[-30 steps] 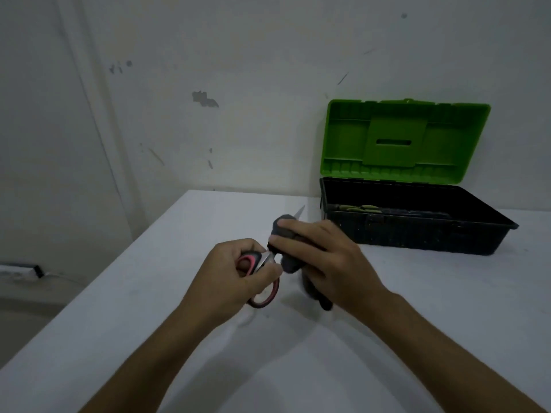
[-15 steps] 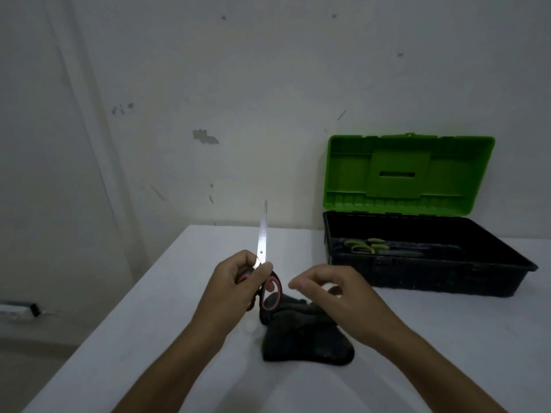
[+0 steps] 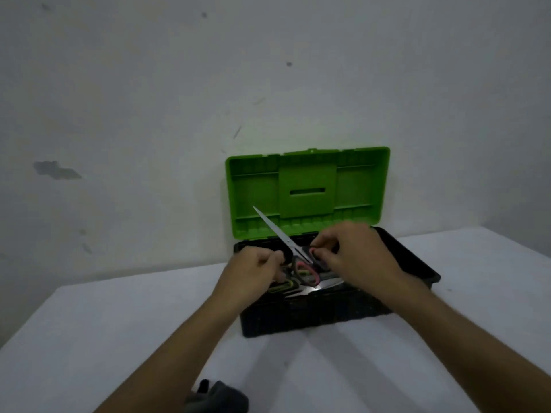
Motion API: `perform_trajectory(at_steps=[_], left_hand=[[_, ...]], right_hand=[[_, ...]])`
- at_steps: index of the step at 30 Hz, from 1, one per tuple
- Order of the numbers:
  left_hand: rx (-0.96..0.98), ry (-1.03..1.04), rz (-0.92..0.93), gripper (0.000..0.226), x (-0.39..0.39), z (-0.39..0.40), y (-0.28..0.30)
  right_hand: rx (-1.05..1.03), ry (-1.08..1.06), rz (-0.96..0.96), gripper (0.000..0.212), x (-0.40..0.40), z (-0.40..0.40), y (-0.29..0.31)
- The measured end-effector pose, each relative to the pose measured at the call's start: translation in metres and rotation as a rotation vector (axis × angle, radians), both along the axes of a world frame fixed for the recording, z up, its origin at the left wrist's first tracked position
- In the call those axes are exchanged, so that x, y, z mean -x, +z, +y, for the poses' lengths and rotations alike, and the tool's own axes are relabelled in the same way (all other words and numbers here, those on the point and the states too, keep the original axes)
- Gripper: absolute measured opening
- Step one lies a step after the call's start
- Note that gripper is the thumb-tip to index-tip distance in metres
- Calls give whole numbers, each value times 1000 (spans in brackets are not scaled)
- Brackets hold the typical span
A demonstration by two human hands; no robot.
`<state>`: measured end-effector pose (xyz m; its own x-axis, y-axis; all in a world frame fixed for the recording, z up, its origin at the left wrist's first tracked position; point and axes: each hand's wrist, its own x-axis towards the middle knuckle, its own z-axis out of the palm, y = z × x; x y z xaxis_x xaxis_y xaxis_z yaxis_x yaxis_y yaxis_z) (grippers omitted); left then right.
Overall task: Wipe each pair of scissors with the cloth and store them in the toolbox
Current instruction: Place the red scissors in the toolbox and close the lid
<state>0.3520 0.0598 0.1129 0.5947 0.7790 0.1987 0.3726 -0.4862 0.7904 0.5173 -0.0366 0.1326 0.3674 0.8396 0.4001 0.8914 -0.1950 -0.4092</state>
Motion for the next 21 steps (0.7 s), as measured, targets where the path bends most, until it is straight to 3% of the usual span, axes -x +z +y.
perform_trajectory(at_steps=[3,7,10,13,17,19,21], left_hand=[[-29,51,121,25,-16,23,-8],[-182,98,192,24,-32,39,-13],[-354,90,221,25,-46,49,-9],[-554,61,197,28,-61,60,6],[-828,155,97,25,-85,82,46],[-944,211,40,24,-94,92,67],[-969,226,58,25,-101,101,82]], right_hand=[[202,-12,-105,11,-41,18,-3],[459,59,-148,9,-65,43,-25],[541,90,-146,7,-75,54,-32],[368,88,-192,5,-81,62,-24],[-155,7,-415,11,-82,81,10],[-332,10,-397,31,-82,91,34],[-272,1,-366,61,-84,100,55]])
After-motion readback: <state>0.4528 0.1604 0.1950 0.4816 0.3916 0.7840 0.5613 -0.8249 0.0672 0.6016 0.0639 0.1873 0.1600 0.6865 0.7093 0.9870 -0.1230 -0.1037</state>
